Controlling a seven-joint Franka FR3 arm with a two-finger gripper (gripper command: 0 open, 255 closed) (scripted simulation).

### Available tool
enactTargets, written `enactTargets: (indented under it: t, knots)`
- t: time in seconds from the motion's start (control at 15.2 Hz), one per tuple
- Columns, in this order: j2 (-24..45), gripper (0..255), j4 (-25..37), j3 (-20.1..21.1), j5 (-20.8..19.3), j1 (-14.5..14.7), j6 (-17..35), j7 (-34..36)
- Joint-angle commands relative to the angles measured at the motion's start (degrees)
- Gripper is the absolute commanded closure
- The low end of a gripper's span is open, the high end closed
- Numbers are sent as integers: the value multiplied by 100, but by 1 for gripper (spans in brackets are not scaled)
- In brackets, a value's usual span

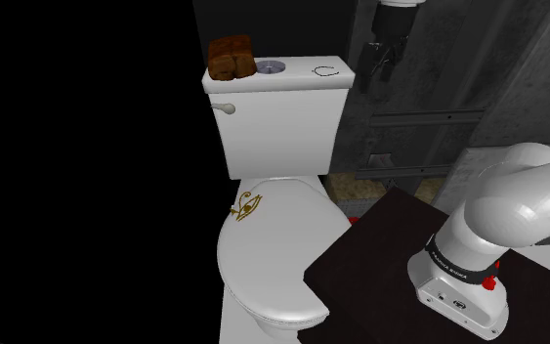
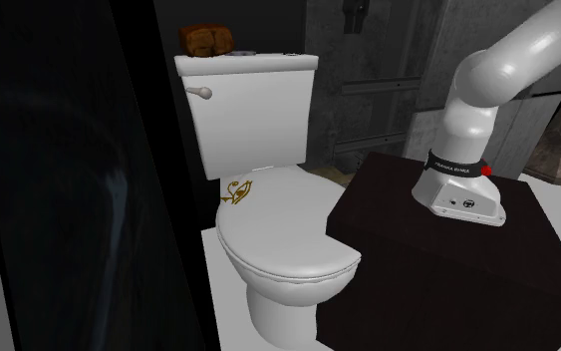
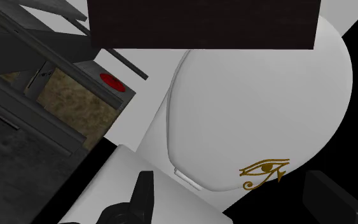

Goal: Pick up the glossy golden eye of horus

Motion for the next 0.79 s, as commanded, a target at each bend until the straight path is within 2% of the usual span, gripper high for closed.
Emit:
enactTargets:
  t: [0.0,0.73]
  knots:
    - [0,0,0,0,0,0,0,0]
    - [2080,0,63,116,82,323,1709,-243]
